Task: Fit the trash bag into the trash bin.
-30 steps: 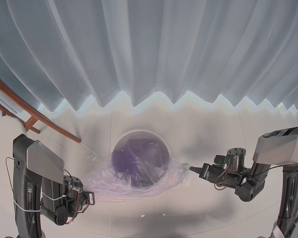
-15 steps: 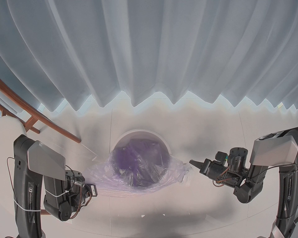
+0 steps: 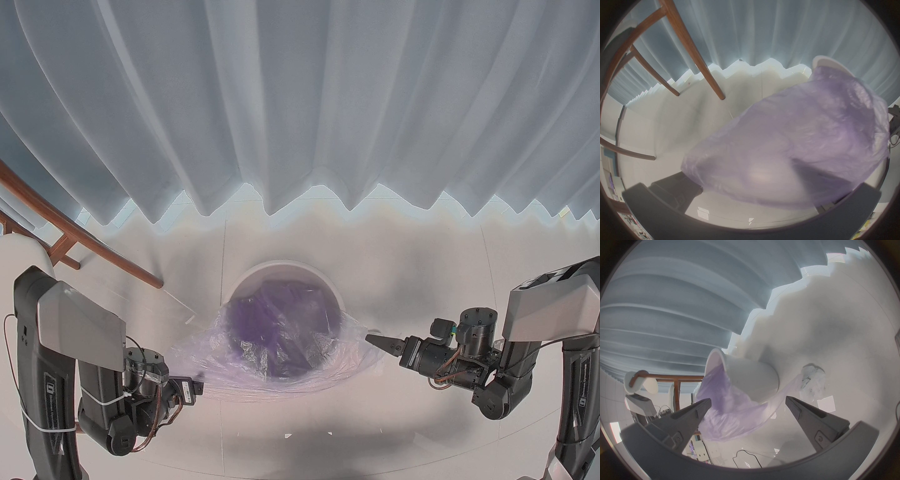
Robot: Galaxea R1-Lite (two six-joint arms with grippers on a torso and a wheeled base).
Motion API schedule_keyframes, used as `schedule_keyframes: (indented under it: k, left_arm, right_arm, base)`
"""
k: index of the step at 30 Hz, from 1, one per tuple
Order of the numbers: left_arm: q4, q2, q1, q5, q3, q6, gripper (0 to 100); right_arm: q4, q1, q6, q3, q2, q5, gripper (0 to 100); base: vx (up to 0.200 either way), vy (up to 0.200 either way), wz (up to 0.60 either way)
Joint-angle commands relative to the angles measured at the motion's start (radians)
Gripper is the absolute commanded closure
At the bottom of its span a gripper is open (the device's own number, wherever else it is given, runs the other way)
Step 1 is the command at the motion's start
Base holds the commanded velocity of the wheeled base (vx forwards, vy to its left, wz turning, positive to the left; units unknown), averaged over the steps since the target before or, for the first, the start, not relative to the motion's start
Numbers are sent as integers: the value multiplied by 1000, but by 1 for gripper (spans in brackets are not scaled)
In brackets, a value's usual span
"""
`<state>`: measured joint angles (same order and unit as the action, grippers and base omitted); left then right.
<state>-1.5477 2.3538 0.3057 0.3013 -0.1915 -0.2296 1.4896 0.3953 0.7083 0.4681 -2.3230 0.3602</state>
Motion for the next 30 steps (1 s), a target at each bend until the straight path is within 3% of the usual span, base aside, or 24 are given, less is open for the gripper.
schedule_keyframes:
  k: [1,11,18,30]
  left_arm:
    - [0,-140,39,2,70,3,0]
    - [0,-168,46,2,55,29,0]
    - [0,-168,64,36,46,35,0]
    - [0,-226,81,41,9,44,0]
  right_arm:
    - [-5,33,-39,-51,66,2,0]
    - [11,34,-46,-36,131,-9,0]
    - [80,69,-107,35,165,-152,0]
    - [81,100,-113,103,267,-185,0]
  base:
    - [0,0,0]
    - [0,0,0]
    - [0,0,0]
    - [0,0,0]
